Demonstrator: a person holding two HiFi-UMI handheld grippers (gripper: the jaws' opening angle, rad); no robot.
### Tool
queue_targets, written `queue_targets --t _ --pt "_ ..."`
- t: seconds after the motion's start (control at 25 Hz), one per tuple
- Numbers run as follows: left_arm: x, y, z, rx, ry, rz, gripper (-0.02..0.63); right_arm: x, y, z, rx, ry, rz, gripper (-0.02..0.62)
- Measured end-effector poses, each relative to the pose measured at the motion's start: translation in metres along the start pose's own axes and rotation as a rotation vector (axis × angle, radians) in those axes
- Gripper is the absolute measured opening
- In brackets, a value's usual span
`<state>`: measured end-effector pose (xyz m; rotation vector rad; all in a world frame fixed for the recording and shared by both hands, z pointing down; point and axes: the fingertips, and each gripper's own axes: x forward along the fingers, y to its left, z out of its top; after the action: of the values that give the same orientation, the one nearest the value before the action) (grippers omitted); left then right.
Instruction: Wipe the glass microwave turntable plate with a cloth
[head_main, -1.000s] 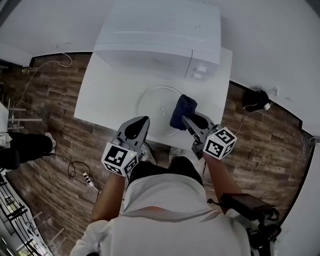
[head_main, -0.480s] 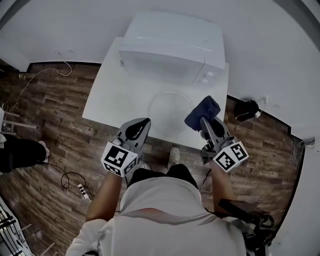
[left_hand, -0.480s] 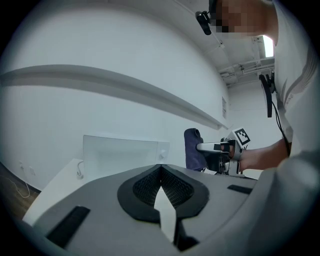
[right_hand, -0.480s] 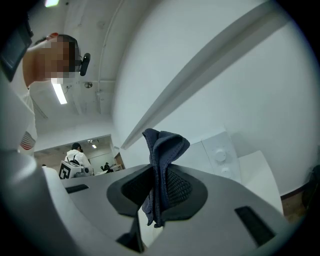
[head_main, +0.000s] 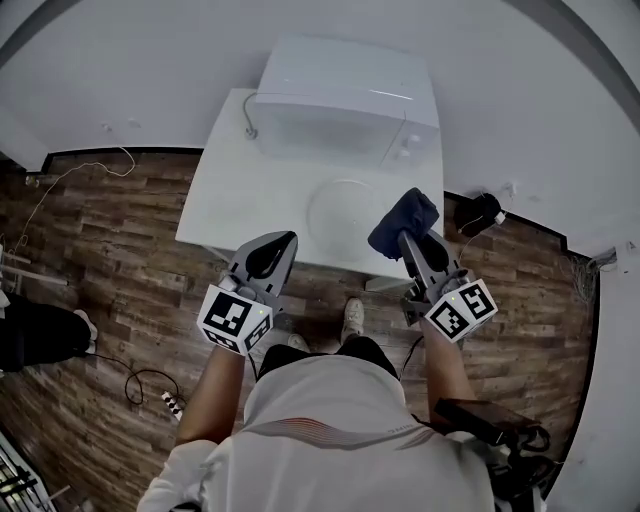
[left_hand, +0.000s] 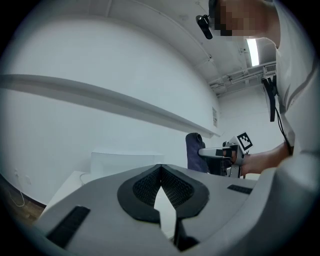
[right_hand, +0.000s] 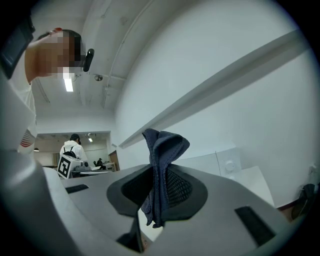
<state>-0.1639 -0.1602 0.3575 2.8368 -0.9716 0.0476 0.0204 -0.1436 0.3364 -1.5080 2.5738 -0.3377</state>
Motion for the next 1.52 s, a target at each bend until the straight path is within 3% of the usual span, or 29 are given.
queue_targets --t 0.32,0.72,1.52 --pt "-0.014 -0.017 0.024 0.008 -0.045 -0.015 0.011 -0.027 0.027 0.028 -0.084 -0.022 -0.001 0.061" --pt "-0.003 -0.046 0.05 0.029 -0.082 0.012 0.011 -0.052 0.022 0.038 -0.147 0.006 0.043 0.061" --pt "0.017 -0.094 0.051 0.042 -0.059 0.037 0.011 -0.085 -0.003 0.043 -0.138 0.025 0.087 0.061"
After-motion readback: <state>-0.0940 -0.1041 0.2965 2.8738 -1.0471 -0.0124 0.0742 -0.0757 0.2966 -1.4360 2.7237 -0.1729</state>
